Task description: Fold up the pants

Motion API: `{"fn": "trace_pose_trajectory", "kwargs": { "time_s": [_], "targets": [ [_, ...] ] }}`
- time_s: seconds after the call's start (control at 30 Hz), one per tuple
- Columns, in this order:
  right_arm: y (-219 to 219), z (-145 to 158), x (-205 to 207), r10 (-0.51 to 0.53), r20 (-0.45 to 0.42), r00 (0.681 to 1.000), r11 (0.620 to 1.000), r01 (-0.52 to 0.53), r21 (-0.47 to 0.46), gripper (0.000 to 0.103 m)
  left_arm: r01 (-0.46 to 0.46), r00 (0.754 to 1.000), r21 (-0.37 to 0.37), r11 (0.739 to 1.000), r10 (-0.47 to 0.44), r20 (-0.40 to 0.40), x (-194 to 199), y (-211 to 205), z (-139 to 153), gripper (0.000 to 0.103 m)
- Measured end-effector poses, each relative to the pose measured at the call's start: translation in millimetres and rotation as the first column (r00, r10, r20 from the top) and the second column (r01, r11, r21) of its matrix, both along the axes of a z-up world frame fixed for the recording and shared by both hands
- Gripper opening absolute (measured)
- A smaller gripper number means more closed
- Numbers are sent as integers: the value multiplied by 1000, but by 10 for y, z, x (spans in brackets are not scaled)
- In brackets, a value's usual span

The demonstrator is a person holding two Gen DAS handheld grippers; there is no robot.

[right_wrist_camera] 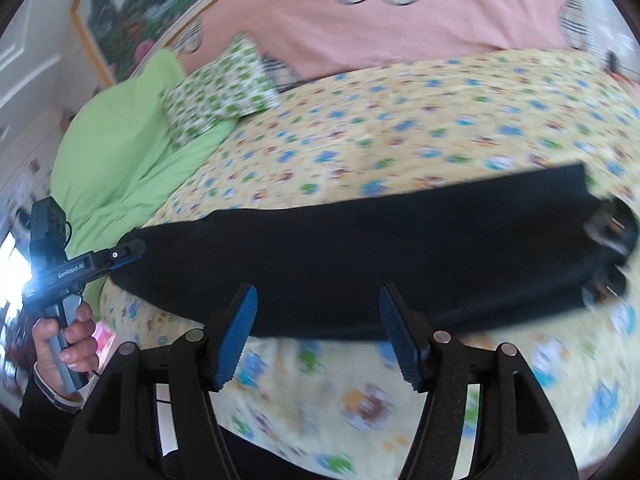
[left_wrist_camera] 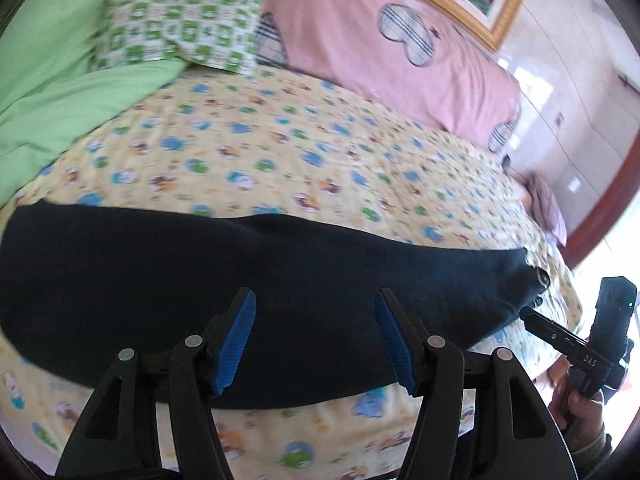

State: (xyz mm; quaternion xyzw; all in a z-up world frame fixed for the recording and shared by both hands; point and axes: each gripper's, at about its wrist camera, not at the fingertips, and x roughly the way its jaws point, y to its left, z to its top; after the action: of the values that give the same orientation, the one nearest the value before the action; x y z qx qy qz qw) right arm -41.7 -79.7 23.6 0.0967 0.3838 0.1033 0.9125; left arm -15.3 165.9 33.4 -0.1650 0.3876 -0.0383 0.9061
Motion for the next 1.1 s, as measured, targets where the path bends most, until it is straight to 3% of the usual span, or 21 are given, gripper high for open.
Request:
{"fn": "trace_pose_trajectory", "kwargs": {
  "time_s": [0.43,0.73,1.0,1.1],
  "targets": [
    [-610,3,-313,-196,4,981,980,195,33,69,151,988,19,988,-150,-22,378,-622,50,69],
    [-1019,19,-474,-325,4,946,943,324,80,75,241,971,54,969,-240,-17,643,-1020,135,69],
    [-1356,-113,-386,-406,-66,911,883,410,229,75,322,947,70,944,-319,-43,950,-1403,128,71],
    [-1469,-153,-310,-431,-88,898,841,435,322,75,365,931,95,926,-362,-54,1082,-1601,134,71]
  ]
}}
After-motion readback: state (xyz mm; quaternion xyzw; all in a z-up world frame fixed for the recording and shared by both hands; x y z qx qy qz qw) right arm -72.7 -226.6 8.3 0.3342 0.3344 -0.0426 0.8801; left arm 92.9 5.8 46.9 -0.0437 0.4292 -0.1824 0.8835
